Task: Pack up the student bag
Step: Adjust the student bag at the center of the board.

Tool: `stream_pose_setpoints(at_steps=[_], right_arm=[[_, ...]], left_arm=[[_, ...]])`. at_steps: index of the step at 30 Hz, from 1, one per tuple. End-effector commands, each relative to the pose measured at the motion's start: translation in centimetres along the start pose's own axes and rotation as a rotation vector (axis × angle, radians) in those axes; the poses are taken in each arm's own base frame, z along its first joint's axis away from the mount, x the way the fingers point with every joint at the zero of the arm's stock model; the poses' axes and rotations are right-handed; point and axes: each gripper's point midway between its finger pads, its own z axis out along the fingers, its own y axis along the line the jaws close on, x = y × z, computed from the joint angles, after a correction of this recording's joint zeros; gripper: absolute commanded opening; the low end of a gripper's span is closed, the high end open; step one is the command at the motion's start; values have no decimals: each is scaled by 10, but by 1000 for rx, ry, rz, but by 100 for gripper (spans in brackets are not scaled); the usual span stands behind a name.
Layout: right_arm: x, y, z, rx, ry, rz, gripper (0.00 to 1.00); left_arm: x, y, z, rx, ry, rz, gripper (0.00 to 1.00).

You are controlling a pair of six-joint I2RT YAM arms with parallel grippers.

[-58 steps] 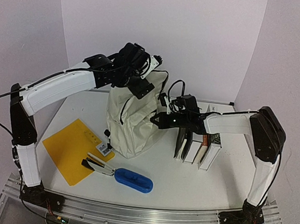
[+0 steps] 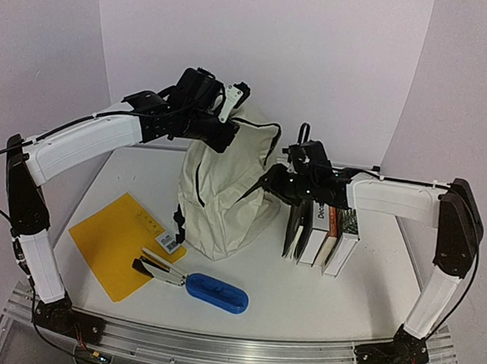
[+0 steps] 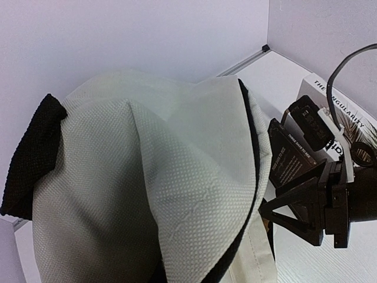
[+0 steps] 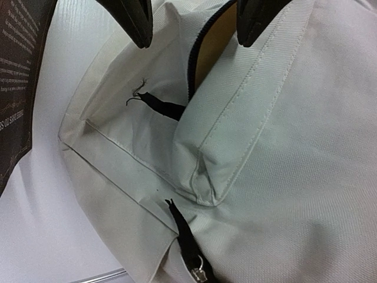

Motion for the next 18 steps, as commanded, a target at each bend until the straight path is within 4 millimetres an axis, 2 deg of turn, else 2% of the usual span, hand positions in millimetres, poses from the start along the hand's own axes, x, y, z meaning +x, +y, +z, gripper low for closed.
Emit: stream_pose_setpoints(at_steps=[1, 5, 11, 18], right_arm=[[-3, 11, 4, 2, -10, -25, 46], [5, 12, 11, 5, 7, -26, 44], [7, 21, 11, -7, 11, -28, 39], [3, 24, 1, -15, 4, -21, 1]], left_arm=[[-21, -2, -14, 24, -60, -8, 0], [-20, -3, -12, 26, -54, -2, 0], [-20, -3, -10, 23, -52, 3, 0], [-14, 7, -6, -42, -33, 4, 0]])
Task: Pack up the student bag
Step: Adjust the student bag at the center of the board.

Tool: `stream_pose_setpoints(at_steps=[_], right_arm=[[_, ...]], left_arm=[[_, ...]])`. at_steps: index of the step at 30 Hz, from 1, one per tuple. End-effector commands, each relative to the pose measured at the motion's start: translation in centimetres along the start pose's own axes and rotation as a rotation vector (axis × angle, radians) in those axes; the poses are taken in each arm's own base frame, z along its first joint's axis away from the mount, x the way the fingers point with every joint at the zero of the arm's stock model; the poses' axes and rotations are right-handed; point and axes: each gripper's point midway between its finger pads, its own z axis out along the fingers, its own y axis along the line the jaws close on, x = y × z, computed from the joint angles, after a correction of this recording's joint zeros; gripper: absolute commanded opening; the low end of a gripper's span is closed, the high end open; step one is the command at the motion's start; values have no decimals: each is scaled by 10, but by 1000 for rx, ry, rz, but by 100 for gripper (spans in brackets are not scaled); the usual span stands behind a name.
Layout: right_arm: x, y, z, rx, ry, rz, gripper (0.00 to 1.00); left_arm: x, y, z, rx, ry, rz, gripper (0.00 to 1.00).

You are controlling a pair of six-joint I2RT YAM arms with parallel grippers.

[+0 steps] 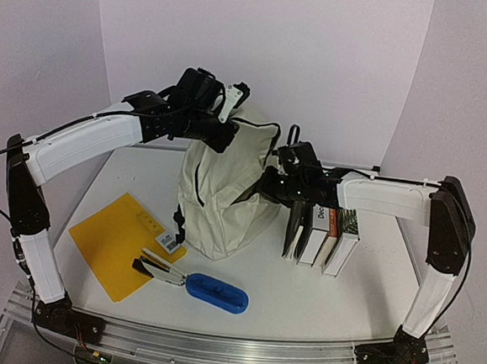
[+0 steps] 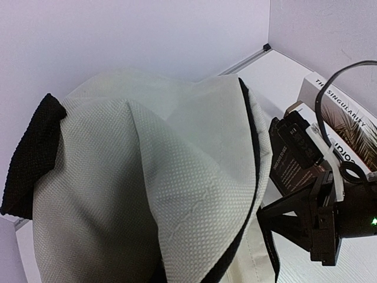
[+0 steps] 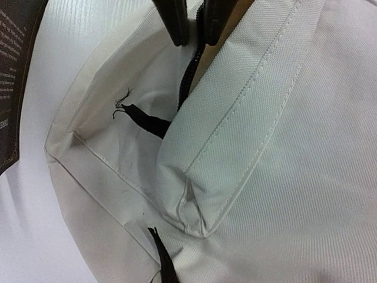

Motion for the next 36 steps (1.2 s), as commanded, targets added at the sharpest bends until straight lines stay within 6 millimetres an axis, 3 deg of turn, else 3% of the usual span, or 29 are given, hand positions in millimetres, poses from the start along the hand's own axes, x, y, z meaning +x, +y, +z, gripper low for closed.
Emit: stream_pose_setpoints(at_steps=[1, 9, 15, 18, 23, 26, 32, 36], right_arm=[[-13, 13, -14, -20, -32, 2, 0], [-17, 2, -41, 11, -68, 9, 0], [-13, -8, -45, 40, -68, 8, 0], [-11, -7, -43, 38, -58, 6, 0], [-10, -7, -41, 37, -53, -2, 0], [-9, -9, -41, 43, -51, -4, 0], [-7, -11, -39, 48, -49, -8, 0], [-8, -11, -40, 49, -53, -10, 0]], left_arm=[[-14, 9, -5, -45, -32, -2, 0], [2, 49, -7, -165, -1, -53, 0], [13, 70, -9, -257, 32, -43, 0], [11, 60, -12, -193, 24, -55, 5], [-10, 37, -35, -27, -26, -91, 53], [-31, 26, -57, 61, -78, -114, 68], [-72, -10, -100, 277, -181, -130, 77], [-79, -40, -115, 469, -186, -165, 76]])
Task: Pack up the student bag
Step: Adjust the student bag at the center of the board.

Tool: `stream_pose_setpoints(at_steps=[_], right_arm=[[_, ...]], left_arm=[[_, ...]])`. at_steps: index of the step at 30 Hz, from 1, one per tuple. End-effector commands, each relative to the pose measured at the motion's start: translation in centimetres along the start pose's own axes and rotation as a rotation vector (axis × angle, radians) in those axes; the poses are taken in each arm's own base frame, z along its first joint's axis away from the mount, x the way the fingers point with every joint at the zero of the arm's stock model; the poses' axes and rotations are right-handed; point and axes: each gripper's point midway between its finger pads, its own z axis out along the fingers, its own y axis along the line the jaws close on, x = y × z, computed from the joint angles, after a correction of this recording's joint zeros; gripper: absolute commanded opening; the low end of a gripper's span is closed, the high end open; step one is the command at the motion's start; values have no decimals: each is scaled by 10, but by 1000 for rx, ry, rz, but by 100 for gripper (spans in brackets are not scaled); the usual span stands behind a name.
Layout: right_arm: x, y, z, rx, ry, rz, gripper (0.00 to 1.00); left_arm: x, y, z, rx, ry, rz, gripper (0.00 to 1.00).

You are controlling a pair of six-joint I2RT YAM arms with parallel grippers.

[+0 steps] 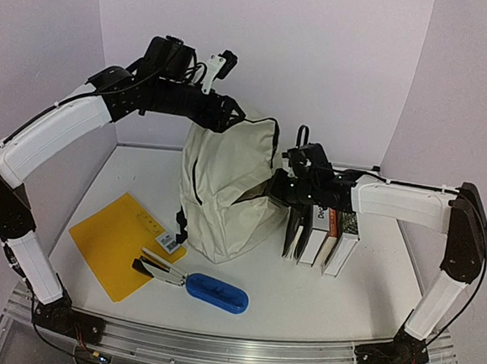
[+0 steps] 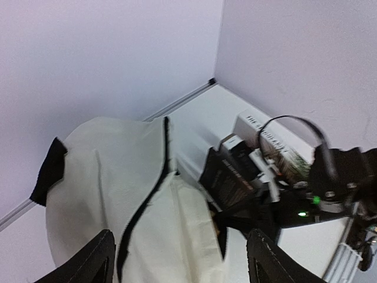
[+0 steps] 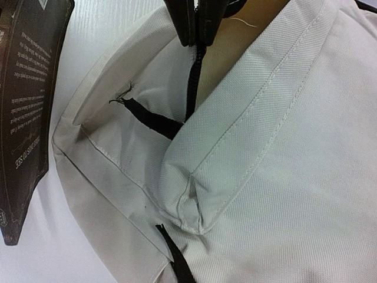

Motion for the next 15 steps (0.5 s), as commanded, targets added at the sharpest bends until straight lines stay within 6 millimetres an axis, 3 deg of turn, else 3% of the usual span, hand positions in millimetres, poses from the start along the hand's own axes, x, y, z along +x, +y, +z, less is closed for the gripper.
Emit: stream_pose_setpoints(at_steps=[1, 5, 9, 15], right_arm=[[-9, 2, -10, 3, -38, -9, 0], [-11, 2, -13, 1, -45, -7, 0], [-11, 1, -15, 2, -48, -5, 0], [-9, -3, -18, 10, -49, -3, 0]], left_arm=[[-29, -53, -34, 284, -57, -62, 75], [-10, -73, -16, 400, 24, -109, 68], [25, -71, 18, 384, 146, -167, 55], [66, -69, 59, 391, 267, -258, 43]])
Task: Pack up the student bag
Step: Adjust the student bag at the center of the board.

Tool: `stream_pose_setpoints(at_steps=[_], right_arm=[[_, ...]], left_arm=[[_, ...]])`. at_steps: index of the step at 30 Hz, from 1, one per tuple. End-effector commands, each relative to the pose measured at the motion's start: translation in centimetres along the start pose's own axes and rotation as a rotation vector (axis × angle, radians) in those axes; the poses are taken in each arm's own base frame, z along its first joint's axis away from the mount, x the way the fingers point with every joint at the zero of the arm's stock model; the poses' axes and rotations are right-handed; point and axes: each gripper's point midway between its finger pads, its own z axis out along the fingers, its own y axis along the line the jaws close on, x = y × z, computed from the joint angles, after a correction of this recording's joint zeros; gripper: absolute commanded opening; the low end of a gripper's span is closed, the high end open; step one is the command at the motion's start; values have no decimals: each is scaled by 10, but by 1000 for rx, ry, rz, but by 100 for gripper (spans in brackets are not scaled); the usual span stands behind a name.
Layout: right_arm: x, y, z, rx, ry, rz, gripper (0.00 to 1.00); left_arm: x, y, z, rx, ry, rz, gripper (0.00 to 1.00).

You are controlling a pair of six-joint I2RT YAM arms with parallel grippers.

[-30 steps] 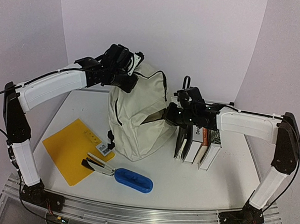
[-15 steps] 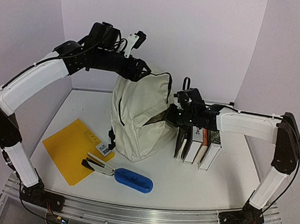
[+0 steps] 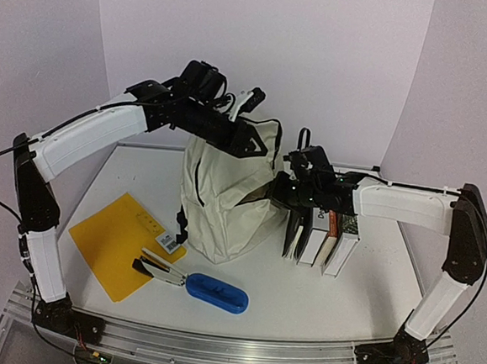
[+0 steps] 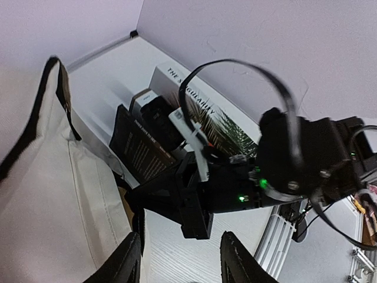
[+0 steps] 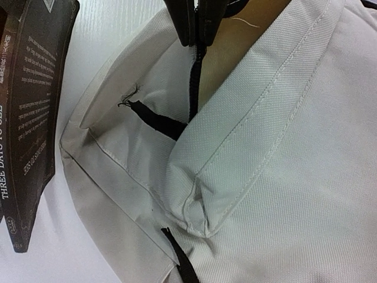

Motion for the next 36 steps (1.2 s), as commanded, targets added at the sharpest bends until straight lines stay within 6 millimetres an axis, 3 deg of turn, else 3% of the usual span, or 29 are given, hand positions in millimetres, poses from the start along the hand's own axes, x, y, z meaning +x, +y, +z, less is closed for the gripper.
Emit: stream_pose_setpoints(at_steps=[1, 10, 19, 25, 30, 36], right_arm=[[-13, 3, -17, -5, -49, 0, 0], [-14, 2, -22, -4, -59, 2, 0], [-15, 0, -23, 2, -65, 2, 0], [-14, -3, -24, 8, -66, 0, 0], [-14, -4, -24, 14, -70, 0, 0], [-14, -4, -26, 11, -69, 2, 0]], left_arm=[[20, 7, 26, 58, 79, -112, 41], [45, 18, 64, 103, 162, -190, 35], [85, 40, 84, 24, 318, -277, 31], [118, 83, 93, -200, 423, -272, 23], [128, 121, 88, -405, 437, -232, 20], [131, 152, 84, -575, 428, -188, 19]])
